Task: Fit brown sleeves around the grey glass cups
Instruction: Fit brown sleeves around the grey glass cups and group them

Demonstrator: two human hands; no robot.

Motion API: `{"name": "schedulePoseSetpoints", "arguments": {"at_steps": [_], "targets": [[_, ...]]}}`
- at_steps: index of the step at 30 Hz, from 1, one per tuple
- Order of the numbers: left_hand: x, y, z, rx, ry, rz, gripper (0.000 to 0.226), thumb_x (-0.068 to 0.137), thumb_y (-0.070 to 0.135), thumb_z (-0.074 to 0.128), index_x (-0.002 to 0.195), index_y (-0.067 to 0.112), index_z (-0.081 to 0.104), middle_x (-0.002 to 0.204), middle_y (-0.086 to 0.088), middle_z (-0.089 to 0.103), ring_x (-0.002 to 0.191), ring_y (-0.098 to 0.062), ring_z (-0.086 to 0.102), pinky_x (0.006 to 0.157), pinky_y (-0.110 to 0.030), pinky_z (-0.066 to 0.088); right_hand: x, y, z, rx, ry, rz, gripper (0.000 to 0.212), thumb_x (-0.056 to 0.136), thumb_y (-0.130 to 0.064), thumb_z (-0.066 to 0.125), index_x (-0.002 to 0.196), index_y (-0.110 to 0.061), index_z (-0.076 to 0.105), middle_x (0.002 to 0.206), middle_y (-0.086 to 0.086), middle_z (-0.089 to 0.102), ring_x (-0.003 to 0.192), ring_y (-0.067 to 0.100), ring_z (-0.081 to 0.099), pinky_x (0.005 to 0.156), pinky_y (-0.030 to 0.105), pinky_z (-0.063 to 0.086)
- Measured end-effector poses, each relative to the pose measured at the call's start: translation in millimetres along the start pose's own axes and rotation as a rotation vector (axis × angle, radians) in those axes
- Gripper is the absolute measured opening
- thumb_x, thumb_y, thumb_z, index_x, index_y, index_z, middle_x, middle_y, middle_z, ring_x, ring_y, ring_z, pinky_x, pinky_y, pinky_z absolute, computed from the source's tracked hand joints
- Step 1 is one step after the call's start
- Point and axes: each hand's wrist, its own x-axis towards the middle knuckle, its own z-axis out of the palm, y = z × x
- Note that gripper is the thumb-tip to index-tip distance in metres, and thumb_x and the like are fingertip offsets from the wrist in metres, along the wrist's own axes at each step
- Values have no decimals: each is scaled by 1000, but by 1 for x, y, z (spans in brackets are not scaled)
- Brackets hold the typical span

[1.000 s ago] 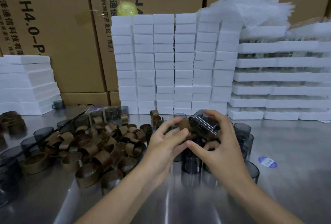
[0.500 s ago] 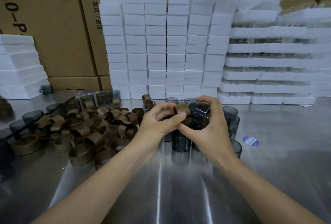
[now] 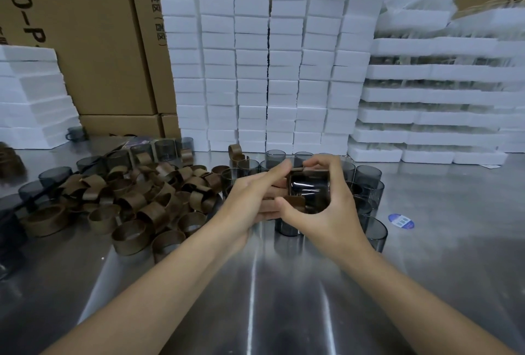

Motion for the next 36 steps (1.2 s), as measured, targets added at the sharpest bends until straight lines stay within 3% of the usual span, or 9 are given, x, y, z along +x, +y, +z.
{"name": "schedulePoseSetpoints", "arguments": {"at_steps": [3,6,11,17,23,26,28,31,36], "targets": [[-4,4,2,-16,-83,-26,48,92,64,74,121,26,82,118,-12,82,112,-32,79,98,-41,62,-1,3,0,-2,-43,-90,70,76,-35,83,138,-36,50,128,-16,65,121,16,69,101,34,58],[-8,9,2,-27,-156,-48,48,92,62,72,125,27,81,123,-13,80,118,-34,76,98,-37,62,3,4,-5,-10,-60,-180,73,80,-39,78,147,-33,48,139,-18,64,130,12,65,105,23,52],[-10,16,1,-20,-220,-57,44,91,58,73,122,27,82,126,-15,79,112,-27,77,89,-30,63,7,7,-18,-125,-101,-250,84,81,-46,75,157,-33,41,150,-19,61,131,2,64,104,32,57],[-10,12,0,6,-253,-93,35,92,55,72,113,30,84,116,-6,82,102,-18,79,84,-25,61,8,16,-16,-171,-134,-346,79,84,-42,68,156,-19,45,149,-6,64,130,14,68,97,45,62],[-6,8,-1,-14,-230,-109,49,92,62,74,125,28,81,127,-8,80,116,-27,75,117,-48,49,12,17,-20,-157,-189,-257,80,88,-45,67,162,-33,39,155,-19,58,133,7,65,105,42,58],[0,0,4,-100,-125,-125,46,95,56,74,126,23,81,126,-11,80,119,-31,75,119,-51,50,15,17,-21,-129,-227,-160,86,89,-50,72,164,-50,30,158,-29,51,133,8,65,108,45,55],[2,-5,8,-247,-86,-172,53,94,53,75,131,15,78,127,-15,79,111,-34,79,106,-46,60,16,19,-23,-101,-206,-142,89,84,-46,79,161,-50,35,152,-24,56,123,11,70,99,37,59],[3,-9,12,-467,-77,-217,60,87,49,74,129,7,78,123,-20,79,89,-29,82,78,-37,67,15,22,-22,-79,-167,-119,75,82,-43,86,148,-48,50,136,-18,65,77,17,71,68,18,54],[6,-9,7,-364,-26,-131,72,94,70,61,138,14,72,131,-17,76,104,-31,78,107,-50,57,17,14,-16,-150,-53,-86,49,79,-63,82,124,-51,65,117,-18,63,79,9,61,69,10,43]]}}
